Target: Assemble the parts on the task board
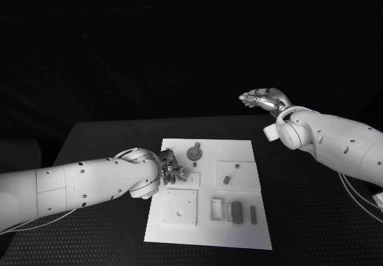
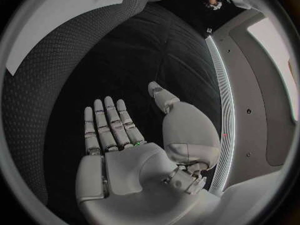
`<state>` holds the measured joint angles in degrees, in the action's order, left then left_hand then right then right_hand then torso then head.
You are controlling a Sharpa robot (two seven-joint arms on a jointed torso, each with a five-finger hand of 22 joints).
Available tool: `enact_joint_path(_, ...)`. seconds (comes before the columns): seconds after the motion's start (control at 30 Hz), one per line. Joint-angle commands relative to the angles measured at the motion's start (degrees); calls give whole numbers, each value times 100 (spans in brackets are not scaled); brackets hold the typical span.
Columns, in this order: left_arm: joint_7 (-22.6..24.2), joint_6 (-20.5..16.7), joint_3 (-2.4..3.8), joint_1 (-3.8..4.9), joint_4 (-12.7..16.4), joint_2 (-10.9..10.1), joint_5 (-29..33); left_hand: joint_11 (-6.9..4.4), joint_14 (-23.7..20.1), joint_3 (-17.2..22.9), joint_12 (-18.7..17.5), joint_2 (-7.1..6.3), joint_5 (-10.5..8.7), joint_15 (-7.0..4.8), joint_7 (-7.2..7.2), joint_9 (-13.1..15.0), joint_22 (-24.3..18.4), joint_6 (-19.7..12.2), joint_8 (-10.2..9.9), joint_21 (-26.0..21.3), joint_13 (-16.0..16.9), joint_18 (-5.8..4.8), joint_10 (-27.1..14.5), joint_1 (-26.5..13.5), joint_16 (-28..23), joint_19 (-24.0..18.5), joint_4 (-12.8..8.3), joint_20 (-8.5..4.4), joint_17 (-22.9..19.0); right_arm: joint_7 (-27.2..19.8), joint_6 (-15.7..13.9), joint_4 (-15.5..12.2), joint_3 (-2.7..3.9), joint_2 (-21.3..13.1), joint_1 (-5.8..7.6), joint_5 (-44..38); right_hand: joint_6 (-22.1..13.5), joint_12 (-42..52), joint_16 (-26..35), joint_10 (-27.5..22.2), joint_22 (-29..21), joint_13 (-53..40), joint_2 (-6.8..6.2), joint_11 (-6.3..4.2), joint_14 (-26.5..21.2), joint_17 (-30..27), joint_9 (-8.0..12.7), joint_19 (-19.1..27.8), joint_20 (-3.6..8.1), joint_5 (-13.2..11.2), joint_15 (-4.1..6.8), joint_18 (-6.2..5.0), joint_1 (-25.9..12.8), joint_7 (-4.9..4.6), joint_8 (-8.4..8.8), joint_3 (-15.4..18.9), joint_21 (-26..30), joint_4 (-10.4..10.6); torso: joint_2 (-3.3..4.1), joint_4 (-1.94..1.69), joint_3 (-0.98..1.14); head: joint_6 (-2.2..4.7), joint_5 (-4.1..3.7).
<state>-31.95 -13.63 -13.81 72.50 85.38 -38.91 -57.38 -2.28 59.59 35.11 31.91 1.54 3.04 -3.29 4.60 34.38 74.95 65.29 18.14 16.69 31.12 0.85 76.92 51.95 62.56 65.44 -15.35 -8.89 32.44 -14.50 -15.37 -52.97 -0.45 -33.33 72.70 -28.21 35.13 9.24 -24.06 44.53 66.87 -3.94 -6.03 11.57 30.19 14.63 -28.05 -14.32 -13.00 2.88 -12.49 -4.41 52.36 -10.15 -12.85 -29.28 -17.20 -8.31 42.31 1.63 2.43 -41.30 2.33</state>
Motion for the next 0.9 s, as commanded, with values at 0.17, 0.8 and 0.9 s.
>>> enact_joint_path(0.17,9,46,2,-13,10,16,-195,-90,21,8,12,52,-1,1,-206,205,147,225,11,28,5,55,54,-3,19,-19,-35,-4,-9,-73,127,-25,1,5,-6,3,-42,-34,39,1,14,0,-1,19,-26,-2,6,48,5,-2,-27,106,-35,-213,-38,-4,28,39,2,4,3,5,2)
enact_joint_path(0.8,68,-184,4,-24,8,14,-243,-91,24,18,12,55,-2,-1,-208,205,147,229,11,42,5,58,57,-4,21,-22,-55,-8,-11,-71,192,-22,1,17,-12,2,-48,-50,51,13,38,-1,11,20,-40,2,6,73,1,-2,-41,120,-31,-213,-59,6,45,52,2,2,0,16,-16)
enact_joint_path(0.9,78,-157,4,-24,3,20,-242,-92,24,19,12,54,-2,-2,-208,205,147,230,11,44,6,58,58,-4,22,-22,-58,-8,-11,-71,198,-22,1,21,-13,2,-48,-52,52,14,41,-1,14,20,-41,2,7,75,1,-2,-41,121,-29,-213,-61,7,46,52,3,1,2,17,-17)
